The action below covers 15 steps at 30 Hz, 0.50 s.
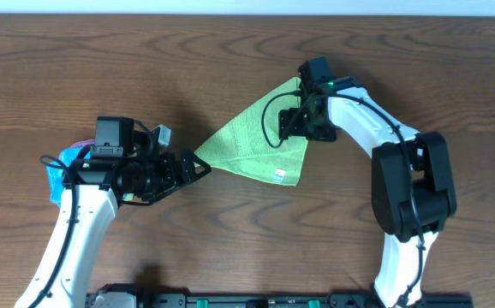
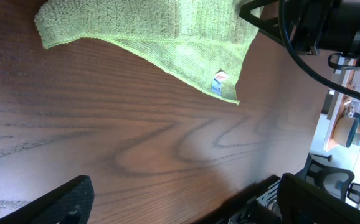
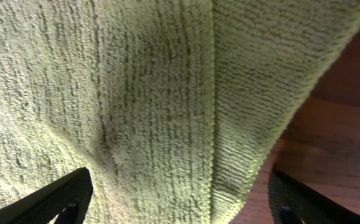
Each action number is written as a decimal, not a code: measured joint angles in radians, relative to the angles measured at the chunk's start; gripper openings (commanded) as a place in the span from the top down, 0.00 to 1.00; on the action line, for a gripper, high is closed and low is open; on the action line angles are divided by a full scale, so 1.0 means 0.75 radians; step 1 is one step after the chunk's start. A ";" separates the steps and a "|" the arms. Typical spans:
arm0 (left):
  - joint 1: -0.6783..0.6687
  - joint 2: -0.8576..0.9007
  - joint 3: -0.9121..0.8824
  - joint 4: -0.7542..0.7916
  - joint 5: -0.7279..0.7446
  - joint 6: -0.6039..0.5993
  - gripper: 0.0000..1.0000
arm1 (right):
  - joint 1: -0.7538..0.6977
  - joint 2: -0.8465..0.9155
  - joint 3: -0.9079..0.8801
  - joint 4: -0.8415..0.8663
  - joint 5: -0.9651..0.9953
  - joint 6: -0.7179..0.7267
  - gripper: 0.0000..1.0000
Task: Fold the cloth
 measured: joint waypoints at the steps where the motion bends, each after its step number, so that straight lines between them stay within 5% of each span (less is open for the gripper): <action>1: 0.000 0.000 0.000 0.000 0.000 0.000 0.04 | 0.000 -0.003 0.000 -0.001 0.004 0.000 0.09; 15: 0.000 0.000 0.000 0.000 0.000 0.000 0.05 | 0.030 -0.009 0.000 -0.011 0.014 -0.015 0.10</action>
